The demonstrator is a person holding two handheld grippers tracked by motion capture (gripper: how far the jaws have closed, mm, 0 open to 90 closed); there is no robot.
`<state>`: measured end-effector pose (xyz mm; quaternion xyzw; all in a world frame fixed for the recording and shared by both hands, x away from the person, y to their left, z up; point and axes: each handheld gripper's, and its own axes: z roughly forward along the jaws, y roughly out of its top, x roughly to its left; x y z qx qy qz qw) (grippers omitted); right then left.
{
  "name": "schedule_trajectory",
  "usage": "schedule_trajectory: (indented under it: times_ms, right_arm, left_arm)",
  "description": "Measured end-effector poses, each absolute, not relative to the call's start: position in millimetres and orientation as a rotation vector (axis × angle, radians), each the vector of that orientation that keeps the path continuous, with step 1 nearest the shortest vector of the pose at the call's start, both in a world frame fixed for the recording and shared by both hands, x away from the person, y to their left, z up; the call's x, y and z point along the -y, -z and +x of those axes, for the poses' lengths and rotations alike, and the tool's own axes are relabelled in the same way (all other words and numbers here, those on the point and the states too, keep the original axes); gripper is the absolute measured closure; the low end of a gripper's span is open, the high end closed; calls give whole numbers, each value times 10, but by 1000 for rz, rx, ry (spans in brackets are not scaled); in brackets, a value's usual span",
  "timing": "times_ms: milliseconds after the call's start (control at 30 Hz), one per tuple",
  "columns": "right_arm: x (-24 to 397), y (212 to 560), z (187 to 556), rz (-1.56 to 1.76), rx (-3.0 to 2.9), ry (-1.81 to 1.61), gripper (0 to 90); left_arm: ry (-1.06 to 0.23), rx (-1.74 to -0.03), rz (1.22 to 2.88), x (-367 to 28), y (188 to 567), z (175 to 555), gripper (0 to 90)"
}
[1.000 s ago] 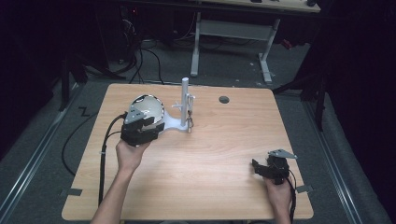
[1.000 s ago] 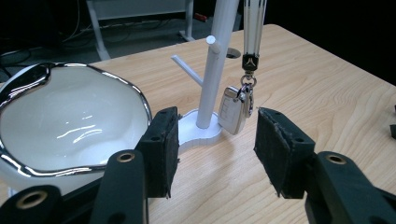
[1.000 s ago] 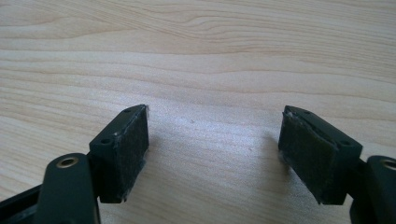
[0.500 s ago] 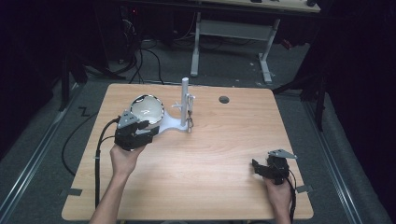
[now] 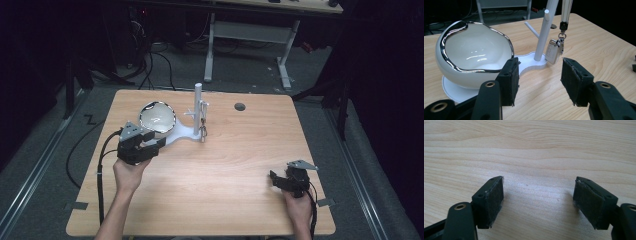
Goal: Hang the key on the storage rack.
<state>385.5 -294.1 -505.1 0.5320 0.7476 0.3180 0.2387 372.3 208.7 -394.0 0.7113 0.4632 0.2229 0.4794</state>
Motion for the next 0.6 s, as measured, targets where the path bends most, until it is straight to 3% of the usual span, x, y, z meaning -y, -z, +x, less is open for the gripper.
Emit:
schedule_trajectory:
  times_ms: [600]
  right_arm:
    - [2940, 5051, 3855, 1457, -2047, -871, 245]
  left_arm:
    - [-550, -1151, 1716, -2205, 3976, 3590, 479]
